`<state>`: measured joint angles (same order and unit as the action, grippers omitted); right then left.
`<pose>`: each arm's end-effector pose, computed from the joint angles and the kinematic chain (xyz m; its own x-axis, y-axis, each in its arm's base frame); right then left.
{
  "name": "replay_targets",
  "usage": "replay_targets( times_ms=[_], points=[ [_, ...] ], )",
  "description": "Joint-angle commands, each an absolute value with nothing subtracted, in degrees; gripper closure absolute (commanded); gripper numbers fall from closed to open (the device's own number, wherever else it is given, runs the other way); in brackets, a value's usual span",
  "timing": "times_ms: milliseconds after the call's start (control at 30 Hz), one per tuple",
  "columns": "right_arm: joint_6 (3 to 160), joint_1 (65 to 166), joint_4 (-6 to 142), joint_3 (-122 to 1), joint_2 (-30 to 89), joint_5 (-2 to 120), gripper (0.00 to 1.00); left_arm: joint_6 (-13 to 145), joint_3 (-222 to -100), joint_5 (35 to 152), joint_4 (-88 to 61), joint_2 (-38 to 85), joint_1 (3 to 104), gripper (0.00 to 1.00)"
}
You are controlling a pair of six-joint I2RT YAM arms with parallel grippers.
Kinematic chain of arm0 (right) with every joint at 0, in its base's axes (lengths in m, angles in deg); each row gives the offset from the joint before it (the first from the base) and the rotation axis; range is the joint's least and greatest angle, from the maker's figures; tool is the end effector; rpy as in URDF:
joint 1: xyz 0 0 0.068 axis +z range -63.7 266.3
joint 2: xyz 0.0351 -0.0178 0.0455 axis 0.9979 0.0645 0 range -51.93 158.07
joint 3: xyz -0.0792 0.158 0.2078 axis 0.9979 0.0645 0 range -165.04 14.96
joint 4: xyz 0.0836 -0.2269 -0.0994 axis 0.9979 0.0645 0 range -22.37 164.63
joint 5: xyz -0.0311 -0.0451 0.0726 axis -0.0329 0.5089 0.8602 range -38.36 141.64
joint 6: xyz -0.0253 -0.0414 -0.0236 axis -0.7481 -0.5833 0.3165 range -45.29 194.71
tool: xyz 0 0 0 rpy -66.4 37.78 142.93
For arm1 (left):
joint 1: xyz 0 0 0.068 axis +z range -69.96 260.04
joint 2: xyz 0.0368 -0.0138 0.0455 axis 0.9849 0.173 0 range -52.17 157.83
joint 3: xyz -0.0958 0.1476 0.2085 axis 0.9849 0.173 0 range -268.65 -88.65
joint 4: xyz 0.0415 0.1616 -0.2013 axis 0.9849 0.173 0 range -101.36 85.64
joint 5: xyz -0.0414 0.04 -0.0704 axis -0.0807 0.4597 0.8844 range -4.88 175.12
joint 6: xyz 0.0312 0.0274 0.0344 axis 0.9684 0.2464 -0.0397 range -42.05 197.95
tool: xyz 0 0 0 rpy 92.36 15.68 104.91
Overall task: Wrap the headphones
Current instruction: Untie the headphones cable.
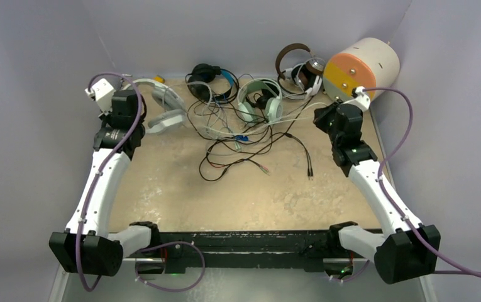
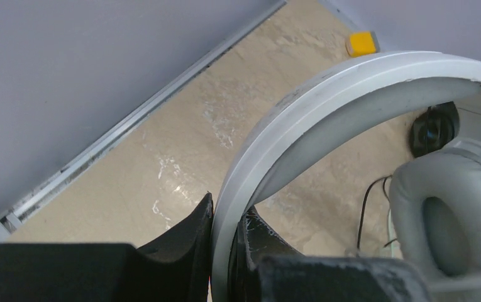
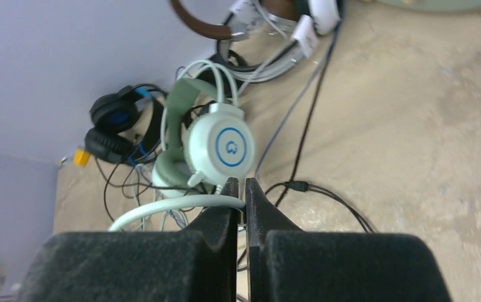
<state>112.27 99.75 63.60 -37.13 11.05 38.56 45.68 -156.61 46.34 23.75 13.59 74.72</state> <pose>0.2547 0.0525 0.3483 -0.0969 0.5874 -0.8035 0.0644 0.8093 0.5839 0.2405 0.0000 0.3683 -0.2163 -0.3978 -0.8916 -0.6705 0.7243 -0.1605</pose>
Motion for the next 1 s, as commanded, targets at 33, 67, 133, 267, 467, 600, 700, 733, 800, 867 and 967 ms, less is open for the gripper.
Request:
replay_targets(
  times_ms=[33,67,133,267,467,600,700,733,800,867,967],
  points=[
    [123.0,95.9,70.6,-39.2,11.9,34.0,1.00,28.3,-160.8,45.5,26.0,11.2,79.2,1.00],
    [124.2,94.7,72.9,-40.0,12.7,33.8,1.00,26.7,-160.7,45.7,26.1,10.4,79.9,1.00],
    [128.4,91.0,79.0,-42.2,14.6,33.6,1.00,23.6,-161.0,44.6,26.8,8.9,82.5,1.00],
    [130.5,82.6,85.8,-46.2,17.4,35.5,1.00,17.9,-162.2,36.7,30.0,5.2,85.2,1.00],
    [122.1,82.0,83.1,-49.0,18.5,39.2,0.88,17.9,-157.9,32.2,25.1,-0.8,85.2,1.00],
    [111.4,82.2,78.4,-50.8,20.1,49.8,0.34,26.1,-155.5,40.7,18.6,-2.3,85.2,1.00],
    [104.6,86.3,81.1,-54.7,23.0,52.5,0.20,30.9,-153.6,48.3,13.8,-3.9,85.2,1.00],
    [102.5,89.6,82.6,-56.2,23.9,50.1,0.16,30.9,-153.3,49.8,13.3,-4.3,85.2,1.00],
    [98.3,95.3,83.0,-57.2,25.1,47.3,0.14,31.4,-152.9,52.5,12.6,-5.3,85.2,1.00],
    [97.1,99.1,81.5,-56.6,26.0,47.9,0.13,31.7,-152.9,54.2,12.2,-6.0,85.2,1.00],
    [95.4,104.1,78.7,-55.7,28.1,50.3,0.11,32.0,-153.0,56.6,11.9,-7.1,85.2,1.00]
  ],
)
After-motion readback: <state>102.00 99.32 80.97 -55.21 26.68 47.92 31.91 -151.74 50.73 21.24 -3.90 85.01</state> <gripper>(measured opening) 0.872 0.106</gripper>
